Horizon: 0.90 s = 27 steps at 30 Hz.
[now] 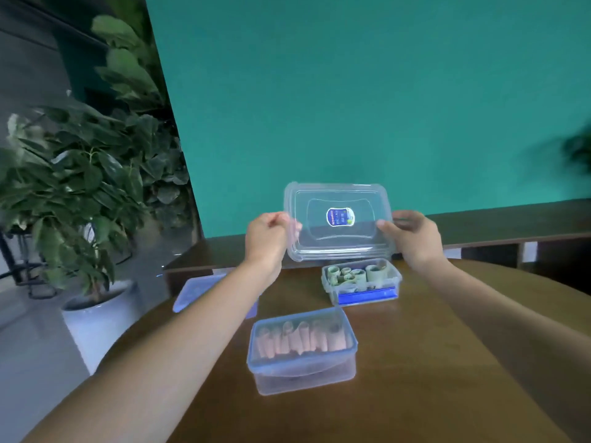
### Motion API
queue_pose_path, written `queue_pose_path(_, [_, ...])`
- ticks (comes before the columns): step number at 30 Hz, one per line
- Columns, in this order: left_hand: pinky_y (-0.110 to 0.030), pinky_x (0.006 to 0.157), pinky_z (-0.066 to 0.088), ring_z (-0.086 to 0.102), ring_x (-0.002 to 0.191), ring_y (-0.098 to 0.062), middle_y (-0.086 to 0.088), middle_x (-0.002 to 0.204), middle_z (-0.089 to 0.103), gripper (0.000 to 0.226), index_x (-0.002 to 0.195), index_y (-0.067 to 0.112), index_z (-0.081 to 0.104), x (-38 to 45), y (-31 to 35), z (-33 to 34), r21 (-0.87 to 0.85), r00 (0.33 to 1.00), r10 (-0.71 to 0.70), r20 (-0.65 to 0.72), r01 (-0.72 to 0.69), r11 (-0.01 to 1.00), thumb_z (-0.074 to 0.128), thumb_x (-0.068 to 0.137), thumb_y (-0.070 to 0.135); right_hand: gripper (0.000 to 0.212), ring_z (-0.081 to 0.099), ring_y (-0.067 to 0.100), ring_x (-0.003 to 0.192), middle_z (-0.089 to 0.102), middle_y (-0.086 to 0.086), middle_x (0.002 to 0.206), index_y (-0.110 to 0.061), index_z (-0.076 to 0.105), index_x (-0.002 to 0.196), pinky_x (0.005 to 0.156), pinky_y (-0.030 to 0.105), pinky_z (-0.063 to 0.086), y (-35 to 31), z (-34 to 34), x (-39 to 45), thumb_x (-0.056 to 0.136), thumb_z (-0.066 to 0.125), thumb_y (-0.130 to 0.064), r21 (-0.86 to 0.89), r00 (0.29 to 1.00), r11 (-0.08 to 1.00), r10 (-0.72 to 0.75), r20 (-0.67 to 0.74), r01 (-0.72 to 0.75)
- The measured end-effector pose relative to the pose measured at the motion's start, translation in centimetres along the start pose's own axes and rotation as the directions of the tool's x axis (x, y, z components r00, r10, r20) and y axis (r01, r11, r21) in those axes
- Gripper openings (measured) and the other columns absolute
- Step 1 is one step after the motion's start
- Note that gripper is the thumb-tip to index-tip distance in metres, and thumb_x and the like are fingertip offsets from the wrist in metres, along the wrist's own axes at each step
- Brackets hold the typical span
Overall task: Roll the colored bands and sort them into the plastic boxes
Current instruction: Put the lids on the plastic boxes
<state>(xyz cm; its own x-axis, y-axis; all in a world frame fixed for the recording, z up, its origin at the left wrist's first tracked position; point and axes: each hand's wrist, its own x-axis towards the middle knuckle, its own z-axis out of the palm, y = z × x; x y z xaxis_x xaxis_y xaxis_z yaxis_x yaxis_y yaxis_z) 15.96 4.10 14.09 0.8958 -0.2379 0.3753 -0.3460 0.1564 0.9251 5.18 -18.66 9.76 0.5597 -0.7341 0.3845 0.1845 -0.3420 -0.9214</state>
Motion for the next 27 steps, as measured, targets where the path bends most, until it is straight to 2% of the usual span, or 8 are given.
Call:
queue_pose_path(3, [-0.044,0.085,0.061,0.075,0.075,-0.022,-0.005,0.076,0.071,0.007,0.104,0.011,0.062,2.2,-3.4,3.7,0.042,0.999,-0.032,-0.025,0.033,0.999,0.06,0.098,0.014,0.04,0.071,0.019,0.094,0.073,0.002,0.107,-0.016,0.069,0.11,0.08,0.031,0.056,2.8,-1.5,3.6,0.08,0.084,-0.036,-0.084,0.999,0.996,0.024,-0.023,-0.026])
queue_pose_path(8, [-0.034,0.08,0.06,0.073,0.076,-0.015,0.003,0.086,0.075,0.031,0.109,0.014,0.069,6.7,-10.5,7.3,0.317,0.997,-0.071,-0.007,0.069,0.946,0.075,0.087,0.034,0.043,0.07,0.019,0.093,0.075,0.0,0.101,-0.016,0.074,0.109,0.078,0.026,0.049,8.9,-1.9,8.7,0.08,0.082,-0.046,-0.311,0.995,0.946,0.101,0.026,-0.088])
queue_pose_path(12, [-0.021,0.074,0.043,0.058,0.087,-0.012,-0.001,0.108,0.073,0.031,0.113,0.013,0.073,8.8,-15.1,8.9,0.564,0.995,-0.097,0.026,0.066,0.823,0.069,0.092,0.036,0.03,0.059,0.015,0.066,0.065,-0.008,0.065,-0.016,0.074,0.079,0.056,0.025,0.04,13.3,-1.1,11.0,0.086,0.073,-0.046,-0.49,0.991,0.869,0.112,0.07,-0.063])
queue_pose_path(14, [-0.02,0.075,0.039,0.061,0.091,-0.015,-0.005,0.11,0.074,0.03,0.111,0.011,0.074,9.6,-16.9,9.5,0.613,0.99,-0.134,0.035,0.085,0.786,0.07,0.093,0.035,0.038,0.046,0.015,0.057,0.053,-0.005,0.056,-0.014,0.064,0.066,0.05,0.026,0.033,15.1,-0.4,11.6,0.089,0.069,-0.043,-0.553,0.992,0.832,0.104,0.073,-0.046])
queue_pose_path(17, [-0.02,0.077,0.043,0.066,0.105,-0.021,-0.007,0.104,0.075,0.023,0.098,0.013,0.077,10.8,-19.6,10.0,0.652,0.989,-0.148,0.029,0.094,0.753,0.07,0.092,0.034,0.049,0.051,0.029,0.063,0.059,0.008,0.063,-0.005,0.067,0.077,0.054,0.033,0.037,17.0,0.4,12.3,0.09,0.064,-0.052,-0.659,0.988,0.751,0.125,0.095,-0.032])
queue_pose_path(20, [-0.023,0.059,0.044,0.064,0.086,-0.024,-0.002,0.078,0.066,0.033,0.065,0.018,0.061,11.8,-21.8,10.3,0.735,0.989,-0.14,0.035,0.069,0.675,0.064,0.093,0.035,0.052,0.065,0.033,0.076,0.071,0.012,0.077,-0.008,0.074,0.09,0.066,0.037,0.053,18.1,0.9,12.5,0.09,0.061,-0.059,-0.685,0.982,0.728,0.129,0.136,-0.001])
queue_pose_path(23, [-0.024,0.045,0.029,0.056,0.069,-0.019,-0.005,0.077,0.064,0.04,0.061,0.014,0.057,12.3,-23.2,10.6,0.806,0.99,-0.139,0.029,0.06,0.589,0.06,0.093,0.038,0.049,0.064,0.03,0.072,0.071,0.01,0.075,-0.011,0.075,0.09,0.059,0.033,0.05,18.5,1.1,12.5,0.093,0.058,-0.057,-0.705,0.984,0.71,0.118,0.133,0.01])
queue_pose_path(27, [-0.025,0.045,0.03,0.062,0.076,-0.025,-0.009,0.082,0.066,0.035,0.068,0.014,0.061,12.6,-24.3,10.7,0.846,0.99,-0.128,0.065,0.013,0.533,0.059,0.092,0.04,0.047,0.054,0.029,0.062,0.063,0.005,0.063,-0.015,0.068,0.075,0.048,0.025,0.036,18.9,1.2,12.3,0.094,0.054,-0.055,-0.732,0.981,0.681,0.152,0.119,-0.016])
